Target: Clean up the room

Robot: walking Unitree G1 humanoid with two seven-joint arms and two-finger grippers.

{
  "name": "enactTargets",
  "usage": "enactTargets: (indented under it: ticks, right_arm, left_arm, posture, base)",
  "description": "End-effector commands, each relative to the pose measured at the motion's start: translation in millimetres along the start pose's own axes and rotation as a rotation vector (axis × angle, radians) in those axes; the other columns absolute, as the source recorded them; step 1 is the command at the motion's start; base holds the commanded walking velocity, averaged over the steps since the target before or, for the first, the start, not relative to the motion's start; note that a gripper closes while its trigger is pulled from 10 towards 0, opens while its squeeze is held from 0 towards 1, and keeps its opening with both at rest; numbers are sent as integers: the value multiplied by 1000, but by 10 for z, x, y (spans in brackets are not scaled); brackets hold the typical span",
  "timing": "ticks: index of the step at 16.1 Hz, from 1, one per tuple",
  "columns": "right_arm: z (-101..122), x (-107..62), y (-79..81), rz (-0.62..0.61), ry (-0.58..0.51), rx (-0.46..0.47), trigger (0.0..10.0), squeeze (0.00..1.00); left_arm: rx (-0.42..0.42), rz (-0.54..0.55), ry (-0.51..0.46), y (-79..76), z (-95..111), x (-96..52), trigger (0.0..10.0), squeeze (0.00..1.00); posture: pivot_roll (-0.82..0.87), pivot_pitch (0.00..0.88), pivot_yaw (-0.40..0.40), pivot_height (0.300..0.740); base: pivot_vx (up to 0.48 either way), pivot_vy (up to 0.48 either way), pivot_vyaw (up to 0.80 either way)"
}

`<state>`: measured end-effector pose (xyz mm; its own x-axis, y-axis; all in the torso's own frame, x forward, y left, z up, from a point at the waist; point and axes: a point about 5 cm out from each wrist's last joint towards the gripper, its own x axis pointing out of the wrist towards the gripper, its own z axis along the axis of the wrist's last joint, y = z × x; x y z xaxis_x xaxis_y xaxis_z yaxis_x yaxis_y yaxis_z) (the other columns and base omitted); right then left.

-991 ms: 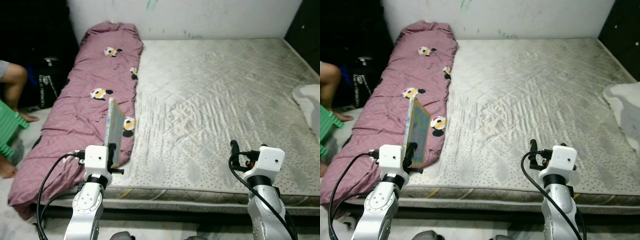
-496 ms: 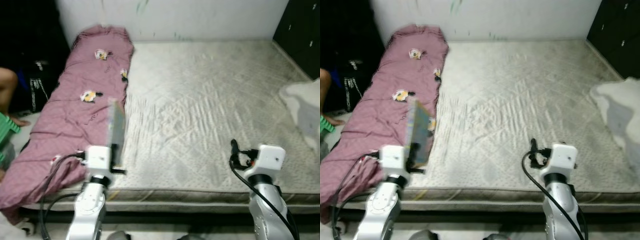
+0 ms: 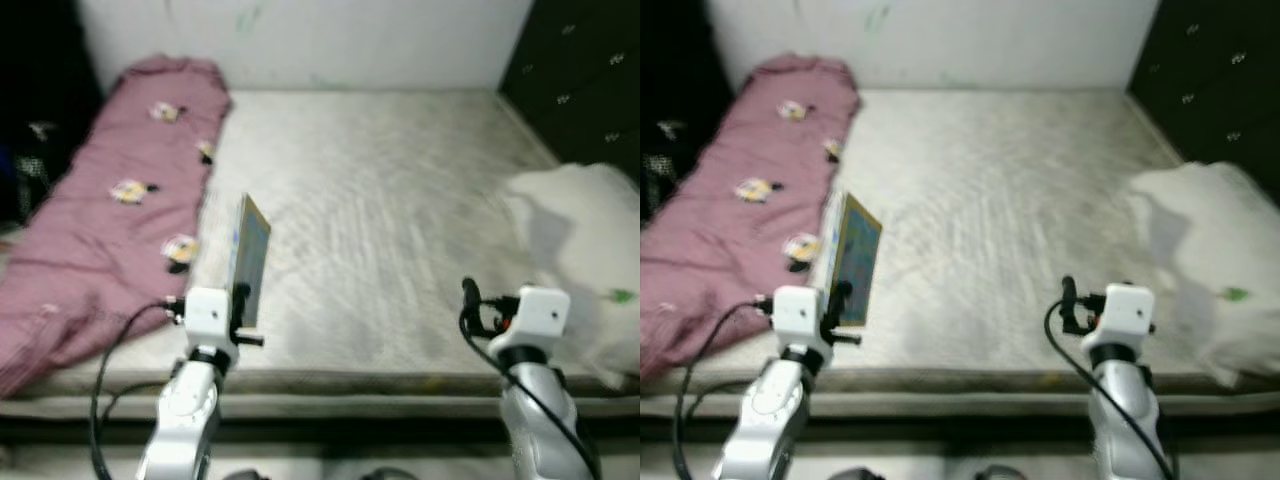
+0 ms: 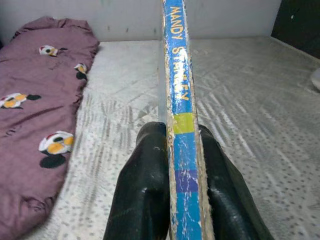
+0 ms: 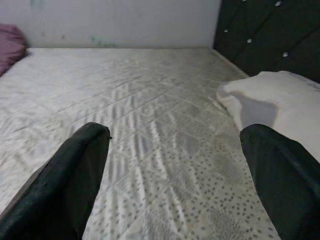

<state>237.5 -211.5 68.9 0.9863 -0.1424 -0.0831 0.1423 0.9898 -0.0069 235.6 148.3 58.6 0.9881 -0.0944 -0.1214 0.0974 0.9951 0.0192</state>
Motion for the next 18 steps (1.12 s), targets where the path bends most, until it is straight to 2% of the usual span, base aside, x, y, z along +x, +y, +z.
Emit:
enactTargets:
  ticks: [1, 6, 13, 18]
  right_arm:
    - [38, 11, 8, 0, -13, -7, 10000, 0]
    - [48, 17, 2, -5, -16, -10, 10000, 0]
    - [101, 52, 36, 10, -44, -32, 10000, 0]
    - [90, 52, 53, 10, -43, -29, 10000, 0]
  left_arm:
    - [7, 12, -39, 44, 82, 21, 10000, 0]
    - [7, 7, -42, 35, 86, 32, 10000, 0]
    - [-26, -53, -84, 7, 142, 11, 10000, 0]
    - [-30, -71, -88, 2, 152, 5, 10000, 0]
  posture:
    - [-32, 23, 17, 740]
    - [-37, 22, 19, 740]
    - [-28, 22, 21, 740]
    - [-25, 21, 25, 740]
  base:
    - [0, -386, 0]
    - [0, -387, 0]
    - [0, 0, 0]
    - [281, 0, 0]
